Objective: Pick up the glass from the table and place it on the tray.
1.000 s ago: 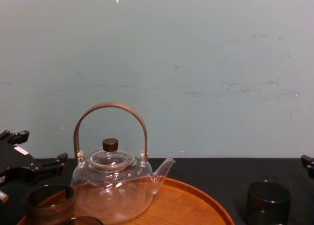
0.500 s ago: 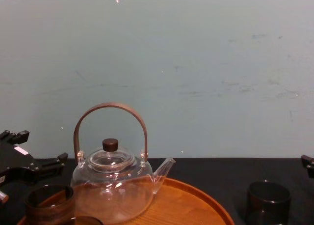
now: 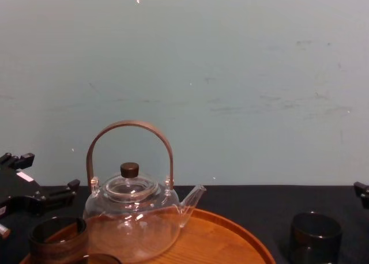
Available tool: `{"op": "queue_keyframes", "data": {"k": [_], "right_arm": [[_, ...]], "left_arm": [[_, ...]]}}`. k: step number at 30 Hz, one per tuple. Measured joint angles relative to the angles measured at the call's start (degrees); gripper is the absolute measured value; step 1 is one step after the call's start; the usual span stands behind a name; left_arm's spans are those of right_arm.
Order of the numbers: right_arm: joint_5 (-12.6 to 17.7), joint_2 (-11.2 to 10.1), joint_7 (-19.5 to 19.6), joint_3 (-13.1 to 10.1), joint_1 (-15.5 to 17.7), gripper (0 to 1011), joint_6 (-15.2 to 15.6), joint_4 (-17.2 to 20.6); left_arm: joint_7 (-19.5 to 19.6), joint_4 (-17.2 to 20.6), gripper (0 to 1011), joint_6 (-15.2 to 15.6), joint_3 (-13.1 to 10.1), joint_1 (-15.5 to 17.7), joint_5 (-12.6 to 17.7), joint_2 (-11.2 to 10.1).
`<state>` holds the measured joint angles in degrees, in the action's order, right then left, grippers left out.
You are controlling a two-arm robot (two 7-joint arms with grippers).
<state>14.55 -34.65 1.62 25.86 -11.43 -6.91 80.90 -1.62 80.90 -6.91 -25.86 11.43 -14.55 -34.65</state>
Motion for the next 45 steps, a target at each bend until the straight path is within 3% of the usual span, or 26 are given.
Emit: {"op": "queue_keyframes", "data": {"k": [26, 33, 45], "right_arm": [[0.0, 0.0, 0.0, 0.0, 0.0, 1002, 0.0, 0.0], [0.0, 0.1, -1.5, -1.0, 0.3, 1002, 0.4, 0.4], [5.9, -2.6, -6.9, -5.5, 4.9, 1002, 5.8, 7.4]], "left_arm": [[0.0, 0.0, 1001, 0.0, 0.0, 0.0, 0.0, 0.0], [0.0, 0.0, 1001, 0.0, 0.0, 0.0, 0.0, 0.0], [0.0, 0.0, 1001, 0.0, 0.0, 0.0, 0.0, 0.0]]}}
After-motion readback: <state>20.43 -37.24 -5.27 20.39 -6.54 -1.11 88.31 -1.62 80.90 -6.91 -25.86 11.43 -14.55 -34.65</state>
